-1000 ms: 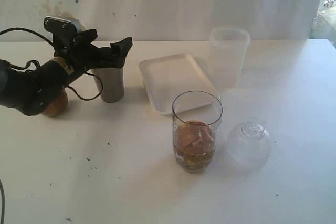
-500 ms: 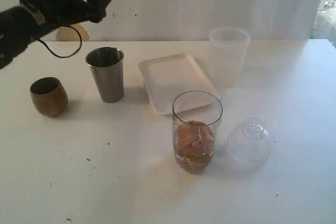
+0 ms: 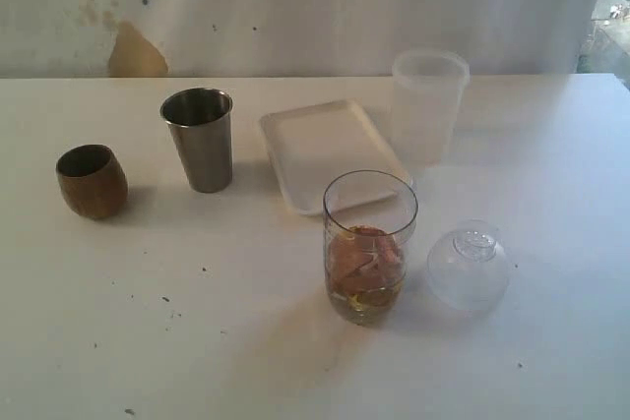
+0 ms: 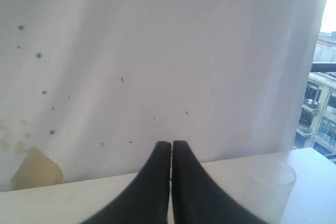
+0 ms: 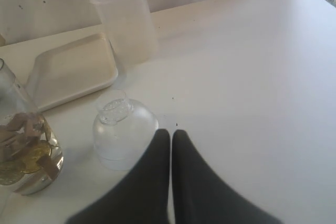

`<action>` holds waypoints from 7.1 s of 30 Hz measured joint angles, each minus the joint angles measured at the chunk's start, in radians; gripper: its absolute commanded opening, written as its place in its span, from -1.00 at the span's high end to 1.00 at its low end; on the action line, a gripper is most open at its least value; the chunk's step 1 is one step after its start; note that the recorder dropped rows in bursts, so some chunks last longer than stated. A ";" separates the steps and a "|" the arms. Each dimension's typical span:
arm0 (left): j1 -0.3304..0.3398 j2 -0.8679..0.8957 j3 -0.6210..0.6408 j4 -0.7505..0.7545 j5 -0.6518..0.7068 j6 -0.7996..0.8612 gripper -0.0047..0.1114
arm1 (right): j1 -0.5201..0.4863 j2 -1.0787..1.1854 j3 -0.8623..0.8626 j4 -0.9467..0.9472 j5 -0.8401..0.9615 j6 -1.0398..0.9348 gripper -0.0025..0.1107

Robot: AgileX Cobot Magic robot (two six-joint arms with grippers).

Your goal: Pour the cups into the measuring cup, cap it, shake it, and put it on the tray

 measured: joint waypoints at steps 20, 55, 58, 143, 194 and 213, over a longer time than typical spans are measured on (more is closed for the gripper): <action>0.000 -0.235 0.019 0.000 0.233 -0.014 0.90 | 0.000 0.000 0.000 0.000 0.000 0.000 0.94; 0.309 -0.634 0.296 -0.334 0.366 -0.014 0.90 | 0.000 0.000 0.000 0.000 0.000 0.013 0.94; 0.328 -0.673 0.316 -0.334 0.378 -0.014 0.90 | 0.000 0.000 0.000 0.000 0.000 0.017 0.94; 0.495 -0.918 0.836 -0.415 0.217 0.450 0.90 | 0.000 0.000 0.000 -0.045 0.000 -0.028 0.94; 0.495 -0.918 0.836 -0.415 0.217 0.450 0.90 | 0.000 0.586 -0.062 0.030 -0.649 0.037 -0.44; 0.495 -0.918 0.836 -0.415 0.217 0.450 0.90 | 0.000 0.665 -0.062 -0.040 -0.735 0.087 -0.44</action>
